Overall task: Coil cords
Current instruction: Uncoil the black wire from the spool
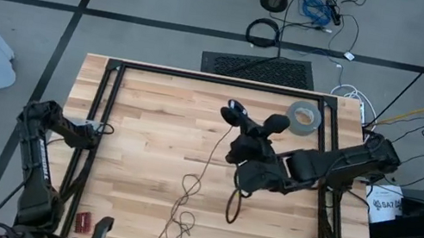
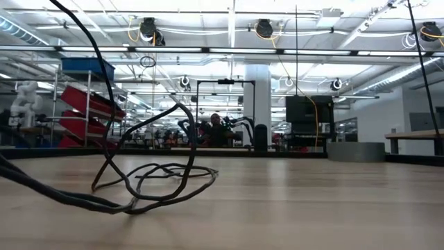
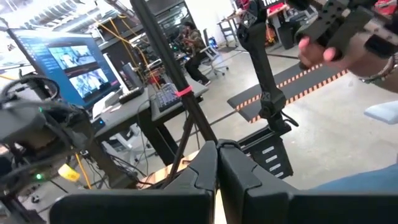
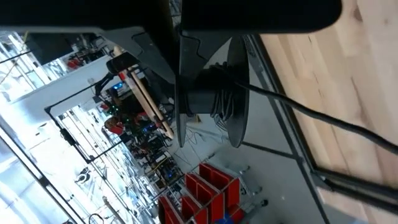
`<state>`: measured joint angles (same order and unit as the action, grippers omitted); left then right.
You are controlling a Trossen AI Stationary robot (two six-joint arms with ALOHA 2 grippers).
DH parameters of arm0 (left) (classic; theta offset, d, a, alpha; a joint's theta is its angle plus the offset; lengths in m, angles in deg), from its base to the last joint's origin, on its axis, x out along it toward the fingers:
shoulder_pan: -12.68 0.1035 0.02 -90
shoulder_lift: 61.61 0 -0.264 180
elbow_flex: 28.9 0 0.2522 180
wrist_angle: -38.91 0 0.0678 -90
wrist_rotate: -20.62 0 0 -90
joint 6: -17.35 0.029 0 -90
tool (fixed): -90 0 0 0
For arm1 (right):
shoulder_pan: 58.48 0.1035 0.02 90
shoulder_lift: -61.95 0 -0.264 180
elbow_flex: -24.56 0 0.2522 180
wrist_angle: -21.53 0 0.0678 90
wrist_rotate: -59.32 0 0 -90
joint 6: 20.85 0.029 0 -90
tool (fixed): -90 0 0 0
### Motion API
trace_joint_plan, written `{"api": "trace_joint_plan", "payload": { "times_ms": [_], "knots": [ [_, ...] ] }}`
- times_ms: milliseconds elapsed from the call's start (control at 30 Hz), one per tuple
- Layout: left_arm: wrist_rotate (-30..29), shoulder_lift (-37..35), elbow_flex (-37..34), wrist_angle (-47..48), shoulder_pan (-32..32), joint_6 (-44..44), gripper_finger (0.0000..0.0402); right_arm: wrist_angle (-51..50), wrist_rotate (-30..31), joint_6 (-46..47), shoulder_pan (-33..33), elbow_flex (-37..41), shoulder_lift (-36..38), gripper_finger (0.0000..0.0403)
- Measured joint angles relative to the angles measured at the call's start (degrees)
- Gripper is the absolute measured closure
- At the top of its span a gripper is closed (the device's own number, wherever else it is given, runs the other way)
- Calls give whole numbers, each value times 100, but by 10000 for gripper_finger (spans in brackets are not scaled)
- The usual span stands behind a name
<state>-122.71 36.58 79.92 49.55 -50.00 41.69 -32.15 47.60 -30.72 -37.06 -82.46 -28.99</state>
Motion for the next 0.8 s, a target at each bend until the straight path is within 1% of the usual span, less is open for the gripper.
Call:
{"api": "trace_joint_plan", "payload": {
  "times_ms": [67,233,500,667,800],
  "knots": [
    [109,0,0,126,100,-24,392,91,-2,-2,61,1,90,403],
    [514,0,0,590,458,-456,392,654,0,-305,319,-1,342,403],
    [991,0,0,1539,1155,-1260,392,1837,-7,-1173,1011,1,636,403],
    [888,0,0,2092,1493,-1621,392,2367,-44,-1519,1443,1,747,403],
    [359,0,0,2649,1687,-1783,392,2492,-46,-1505,1817,1,776,403]
  ]
}}
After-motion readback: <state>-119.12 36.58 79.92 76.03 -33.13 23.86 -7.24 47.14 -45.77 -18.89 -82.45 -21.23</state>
